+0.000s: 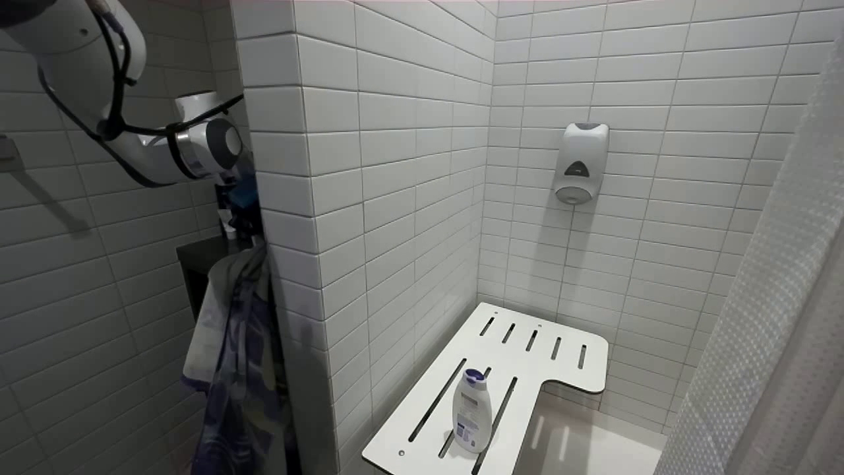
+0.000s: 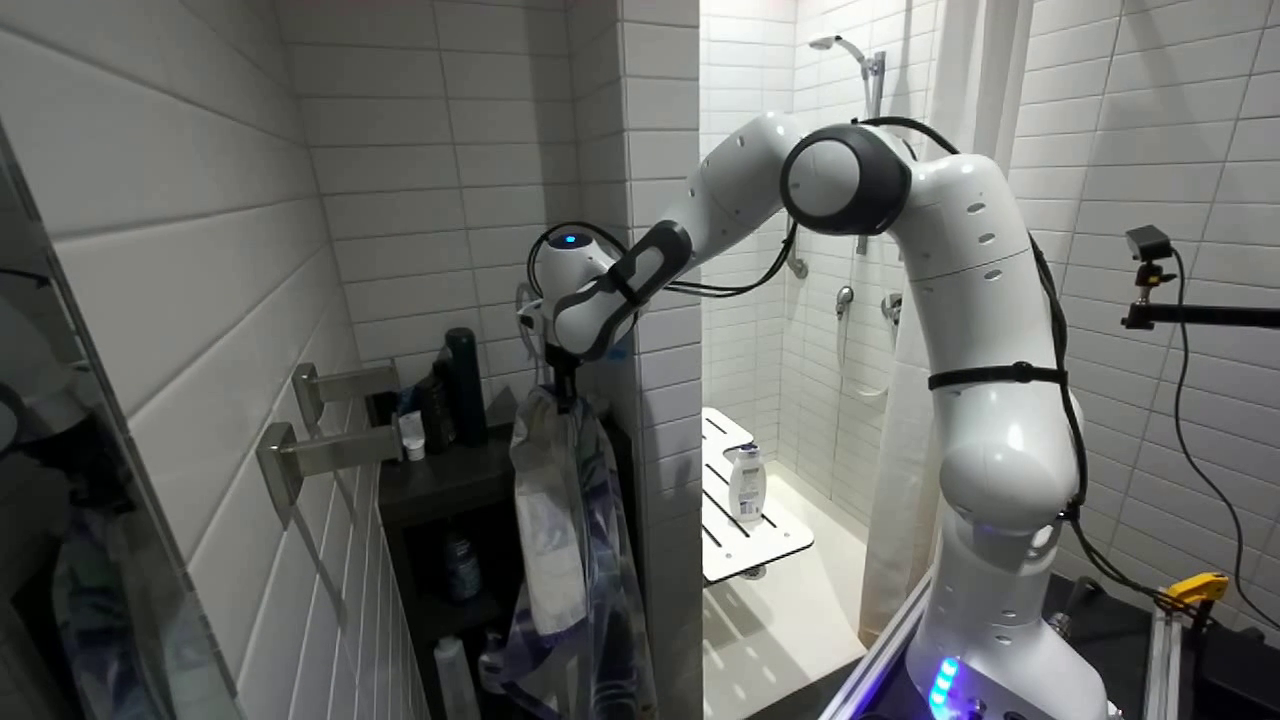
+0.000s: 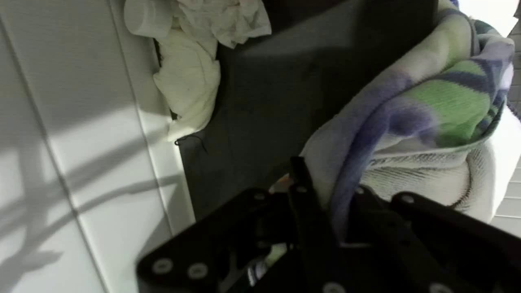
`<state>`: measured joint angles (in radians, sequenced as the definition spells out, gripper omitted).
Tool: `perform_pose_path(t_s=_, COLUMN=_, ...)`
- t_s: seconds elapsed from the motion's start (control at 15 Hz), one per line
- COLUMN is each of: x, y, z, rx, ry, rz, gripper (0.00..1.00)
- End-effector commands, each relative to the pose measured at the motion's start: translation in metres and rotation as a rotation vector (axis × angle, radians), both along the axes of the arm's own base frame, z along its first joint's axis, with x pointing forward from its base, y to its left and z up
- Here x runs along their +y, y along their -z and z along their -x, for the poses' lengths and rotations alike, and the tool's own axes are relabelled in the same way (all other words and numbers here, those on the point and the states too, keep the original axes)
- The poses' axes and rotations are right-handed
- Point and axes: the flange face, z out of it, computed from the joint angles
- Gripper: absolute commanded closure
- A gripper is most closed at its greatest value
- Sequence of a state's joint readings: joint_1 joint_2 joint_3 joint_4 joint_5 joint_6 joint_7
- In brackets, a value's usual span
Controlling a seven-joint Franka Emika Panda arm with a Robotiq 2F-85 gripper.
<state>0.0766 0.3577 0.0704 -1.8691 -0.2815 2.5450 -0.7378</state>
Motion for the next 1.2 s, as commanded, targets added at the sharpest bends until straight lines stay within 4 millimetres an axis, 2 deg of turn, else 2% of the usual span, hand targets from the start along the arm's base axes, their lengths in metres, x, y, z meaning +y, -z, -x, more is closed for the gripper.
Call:
perform_pose_path(t_s=0.0, x=-0.019, y=0.013, z=-0.005, rx=-0.007, ry=0.004, rz=0.02, gripper=0.97)
perform_pose_path(t_s=0.53, x=-0.027, y=0.042, z=-0.024, rx=0.023, ry=0.059, rz=-0.059, gripper=0.97)
perform_pose_path(t_s=0.87, x=-0.003, y=0.063, z=-0.032, rx=0.058, ry=0.053, rz=-0.08, gripper=0.97)
perform_pose_path(t_s=1.0, x=0.012, y=0.064, z=-0.031, rx=0.069, ry=0.032, rz=-0.078, gripper=0.97)
perform_pose_path(t_s=1.13, x=0.035, y=0.06, z=-0.031, rx=0.073, ry=-0.006, rz=-0.076, gripper=0.97)
